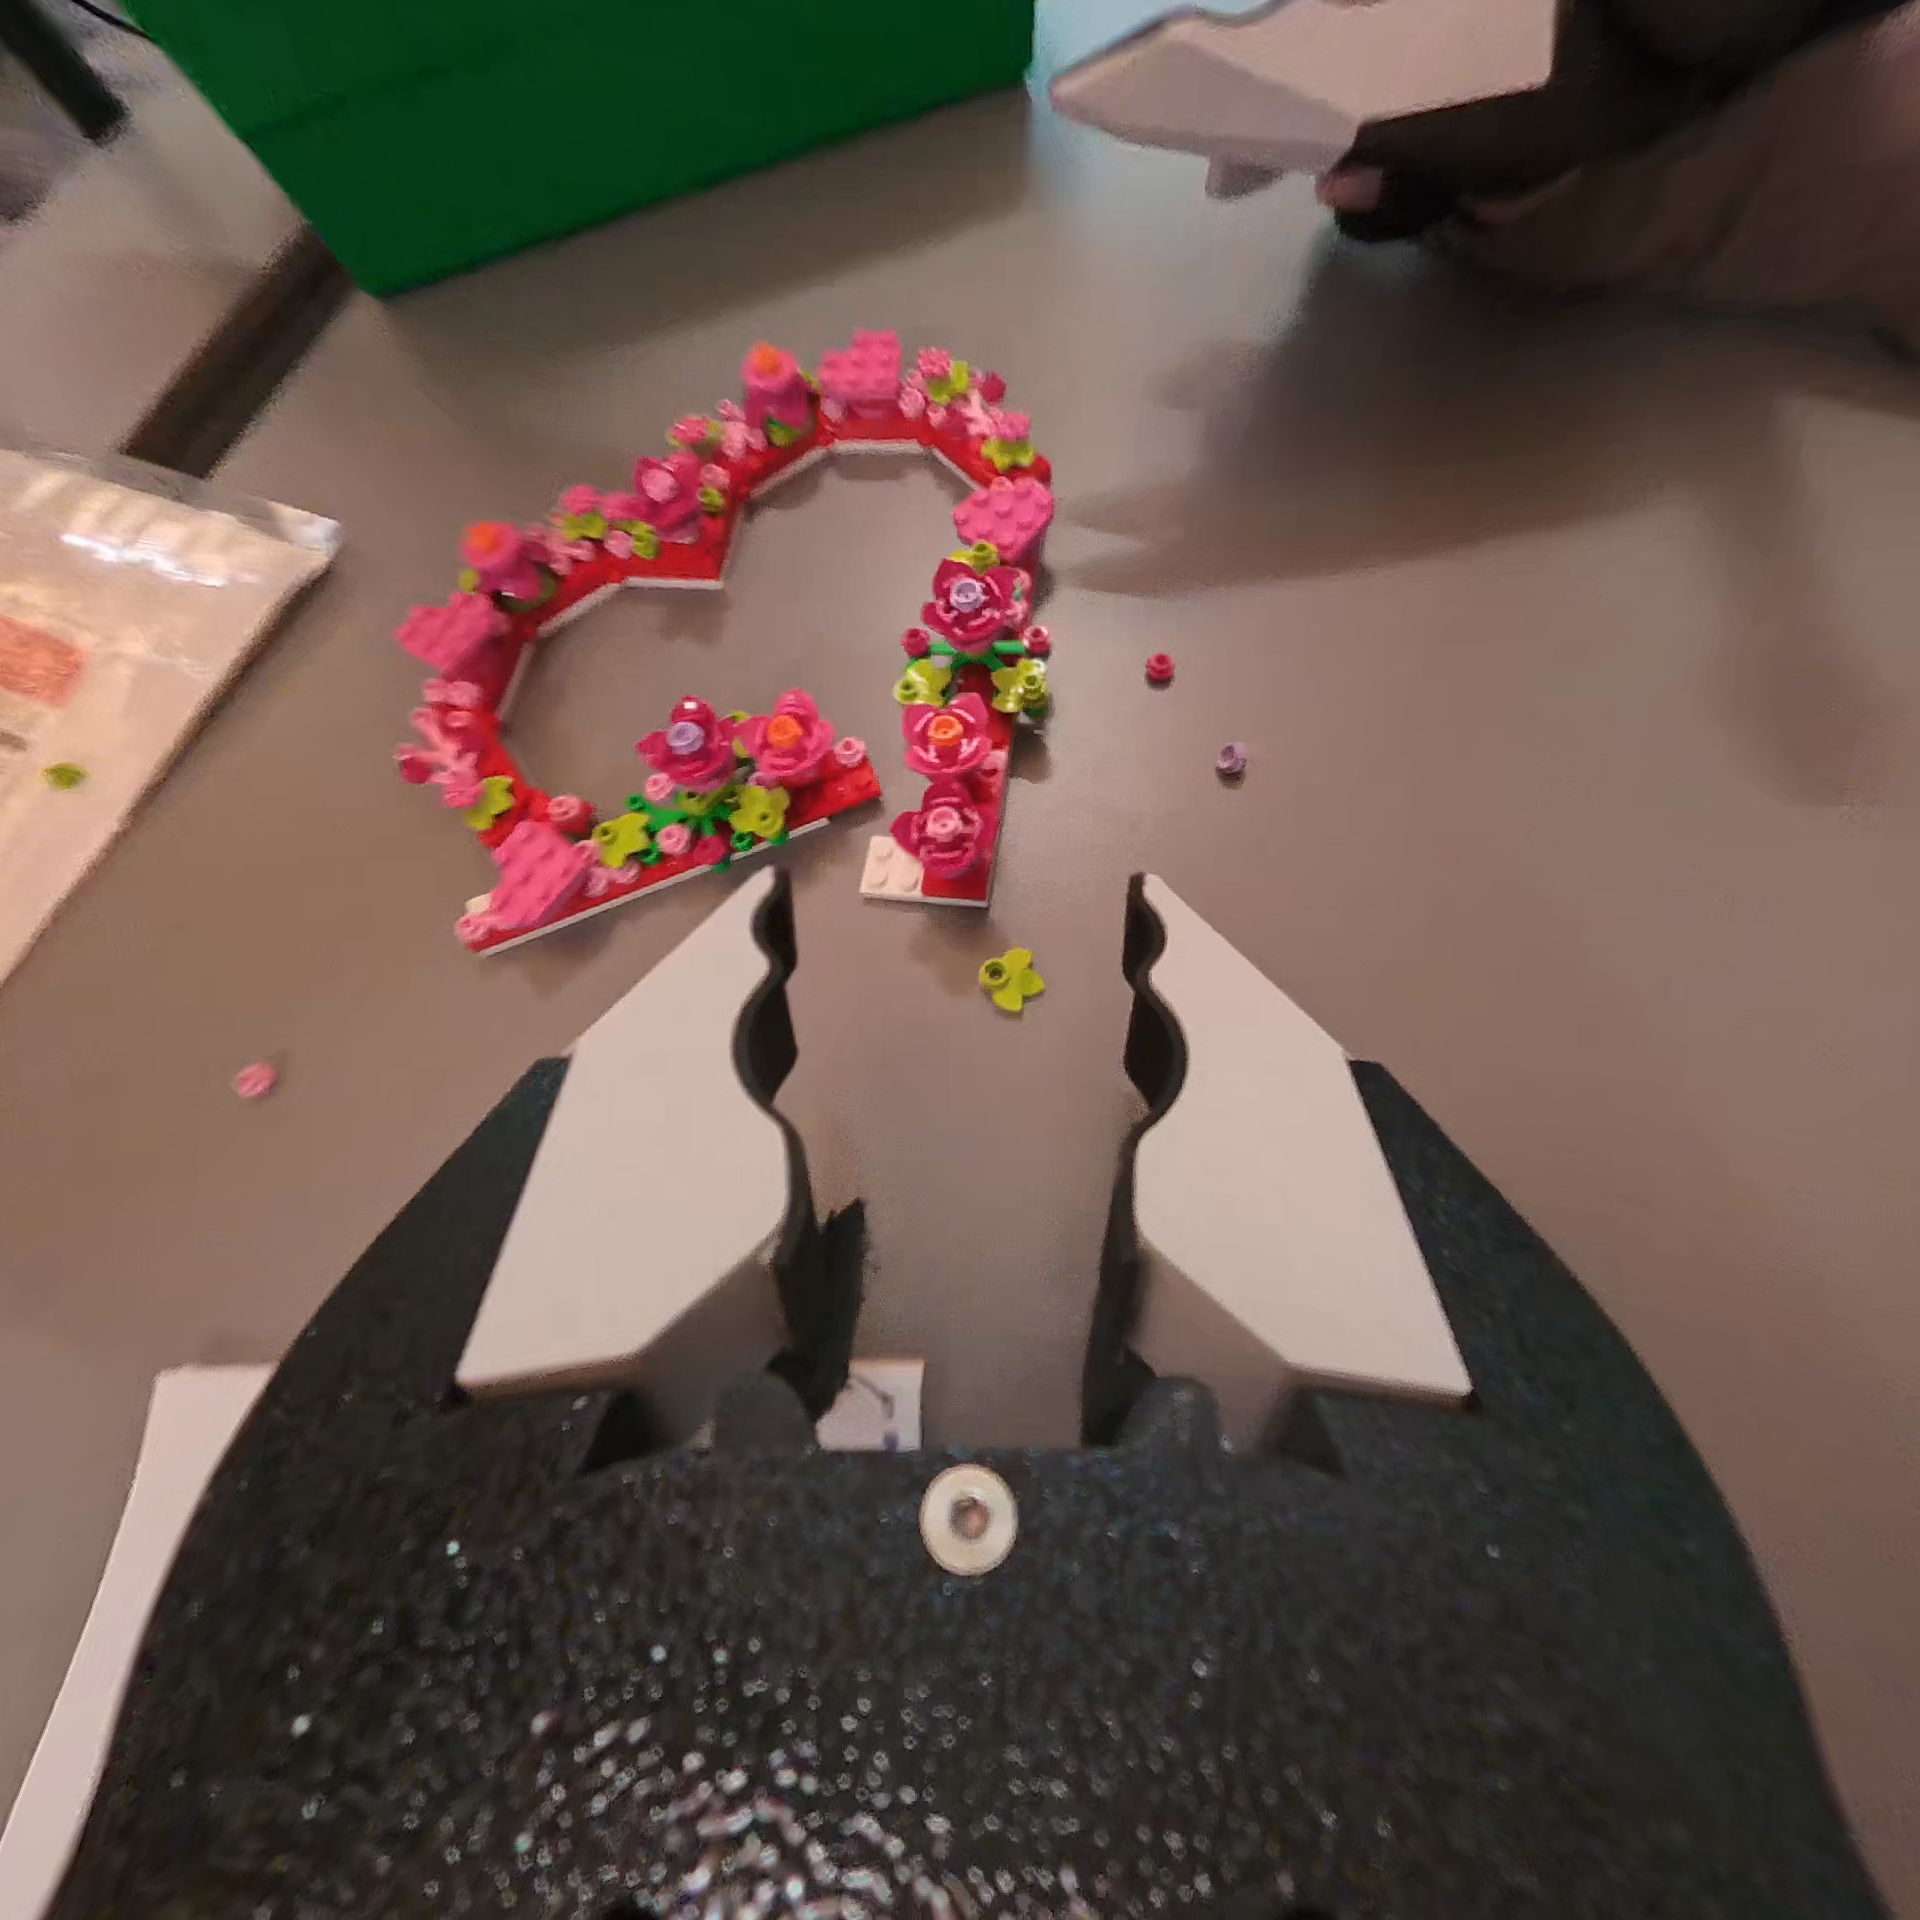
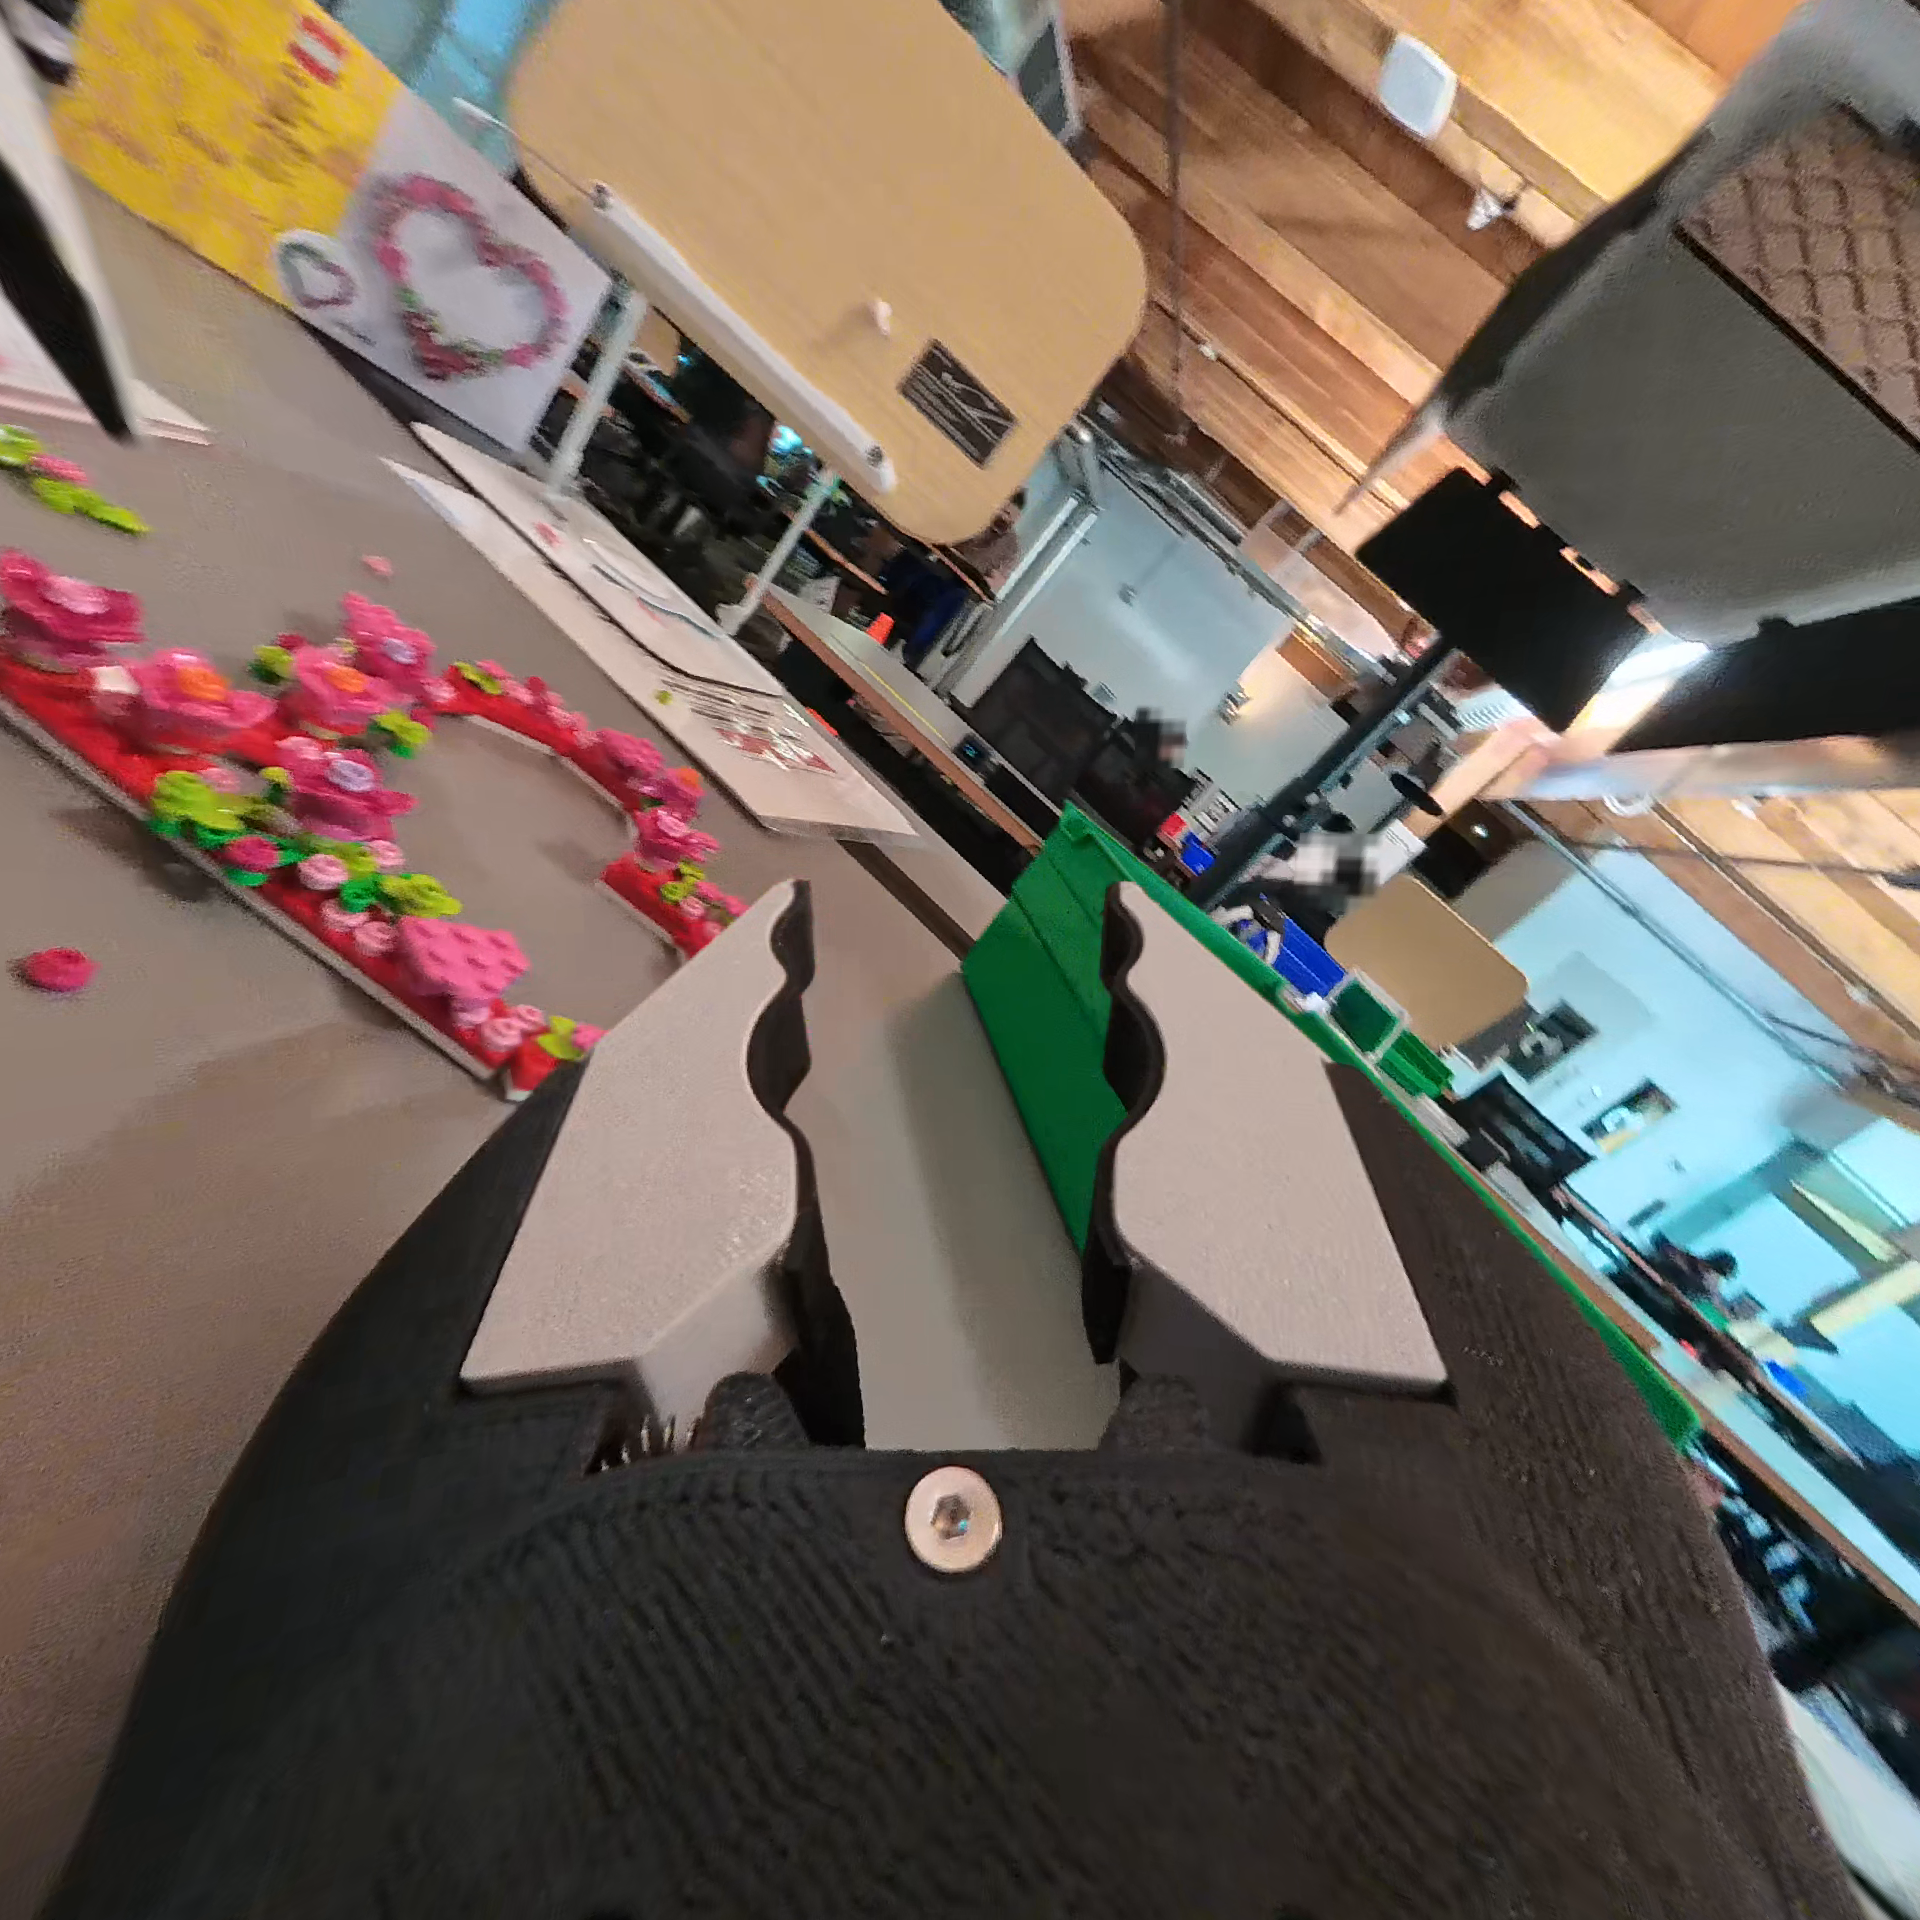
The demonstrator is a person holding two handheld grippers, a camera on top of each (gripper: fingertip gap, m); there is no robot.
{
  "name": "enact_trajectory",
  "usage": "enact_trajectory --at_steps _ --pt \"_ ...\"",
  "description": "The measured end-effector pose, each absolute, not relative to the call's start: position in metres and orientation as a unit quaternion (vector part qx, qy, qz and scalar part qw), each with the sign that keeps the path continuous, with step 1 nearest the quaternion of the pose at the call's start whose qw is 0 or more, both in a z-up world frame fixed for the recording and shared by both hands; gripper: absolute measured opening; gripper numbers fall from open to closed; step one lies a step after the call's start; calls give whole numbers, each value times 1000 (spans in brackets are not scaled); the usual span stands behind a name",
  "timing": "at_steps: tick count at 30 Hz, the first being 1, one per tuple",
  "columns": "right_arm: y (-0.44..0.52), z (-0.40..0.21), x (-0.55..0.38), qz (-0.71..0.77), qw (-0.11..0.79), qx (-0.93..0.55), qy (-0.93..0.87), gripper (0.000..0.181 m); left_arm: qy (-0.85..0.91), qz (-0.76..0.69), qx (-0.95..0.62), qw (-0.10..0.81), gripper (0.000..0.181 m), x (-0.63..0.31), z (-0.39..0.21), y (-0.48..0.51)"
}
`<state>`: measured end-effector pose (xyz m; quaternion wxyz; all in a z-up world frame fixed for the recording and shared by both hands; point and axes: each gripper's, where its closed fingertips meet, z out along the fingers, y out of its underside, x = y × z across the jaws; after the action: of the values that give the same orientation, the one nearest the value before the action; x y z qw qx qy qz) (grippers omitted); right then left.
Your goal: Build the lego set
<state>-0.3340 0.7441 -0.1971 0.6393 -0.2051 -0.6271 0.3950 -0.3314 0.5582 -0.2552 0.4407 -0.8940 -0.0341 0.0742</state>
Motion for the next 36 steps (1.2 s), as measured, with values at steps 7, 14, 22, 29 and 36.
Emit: enact_trajectory --at_steps 7,14,22,29,36 --pt "764 -193 -336 377 659 -252 -600 55 -78 75 -796 596 73 -348 -192 512" --pt "785 -196 -342 317 685 -296 -586 57 17 152 -731 665 63 -384 -145 504" --pt "824 -197 -343 239 714 -364 -549 50 -29 181 -593 784 65 -455 -99 523" --pt "845 -196 -341 191 732 -392 -524 40 -76 212 -550 804 56 -483 -129 516" --pt "843 -196 -340 178 735 -383 -530 11 -79 228 -542 805 48 -489 -140 505"
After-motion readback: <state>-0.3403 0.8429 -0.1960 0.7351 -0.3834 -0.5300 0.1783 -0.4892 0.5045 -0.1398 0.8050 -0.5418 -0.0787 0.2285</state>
